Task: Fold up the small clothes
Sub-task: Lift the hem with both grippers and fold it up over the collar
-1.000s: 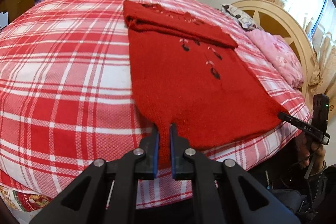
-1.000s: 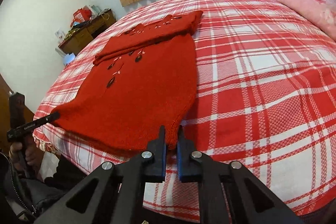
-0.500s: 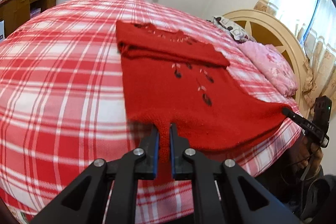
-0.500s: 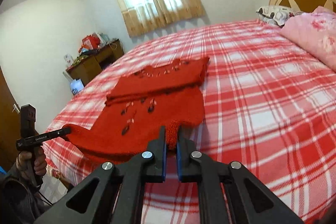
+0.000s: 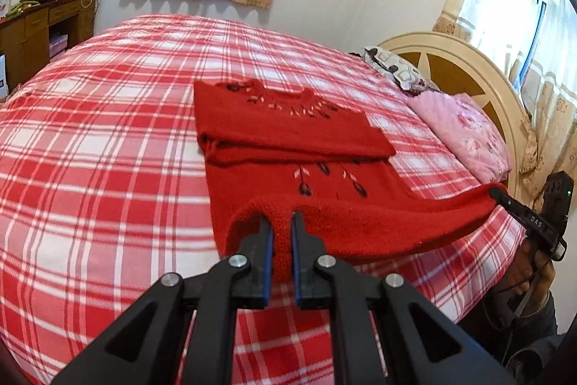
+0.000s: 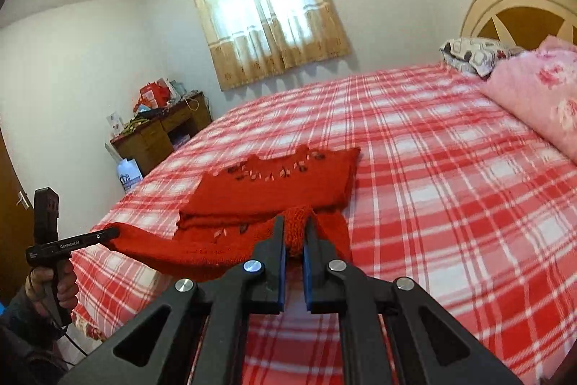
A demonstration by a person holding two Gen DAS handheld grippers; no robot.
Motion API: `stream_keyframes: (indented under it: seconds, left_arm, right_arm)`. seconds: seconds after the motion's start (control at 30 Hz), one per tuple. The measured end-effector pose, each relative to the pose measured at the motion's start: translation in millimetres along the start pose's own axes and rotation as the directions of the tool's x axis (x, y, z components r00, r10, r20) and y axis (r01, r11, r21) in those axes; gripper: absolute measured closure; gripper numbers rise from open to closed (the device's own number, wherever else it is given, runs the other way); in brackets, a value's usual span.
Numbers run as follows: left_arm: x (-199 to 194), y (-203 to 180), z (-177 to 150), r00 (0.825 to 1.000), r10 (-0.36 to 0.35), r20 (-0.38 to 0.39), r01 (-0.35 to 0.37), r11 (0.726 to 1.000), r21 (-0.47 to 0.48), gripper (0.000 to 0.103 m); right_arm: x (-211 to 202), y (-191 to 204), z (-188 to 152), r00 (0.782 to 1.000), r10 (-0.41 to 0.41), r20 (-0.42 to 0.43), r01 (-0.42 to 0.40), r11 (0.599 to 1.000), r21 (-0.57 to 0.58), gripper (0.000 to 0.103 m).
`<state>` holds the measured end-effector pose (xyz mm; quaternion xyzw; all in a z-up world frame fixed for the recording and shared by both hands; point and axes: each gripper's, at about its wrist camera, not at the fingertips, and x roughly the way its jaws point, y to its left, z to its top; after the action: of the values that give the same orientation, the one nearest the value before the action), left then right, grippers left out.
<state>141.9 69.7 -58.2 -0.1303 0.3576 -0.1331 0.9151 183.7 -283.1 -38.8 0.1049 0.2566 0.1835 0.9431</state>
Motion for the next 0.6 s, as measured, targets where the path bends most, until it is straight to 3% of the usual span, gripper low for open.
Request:
stream_keyframes:
  seconds: [0.6]
  left_arm:
    - [16.1,7.7,88.2,0.994,0.023,0.105,-0.023,1.000,-0.010,0.094]
  right_arm:
    - [53.4,15.9,84.8,0.999,-0.023,0.043,0.026,0.998,-0.059,0.096]
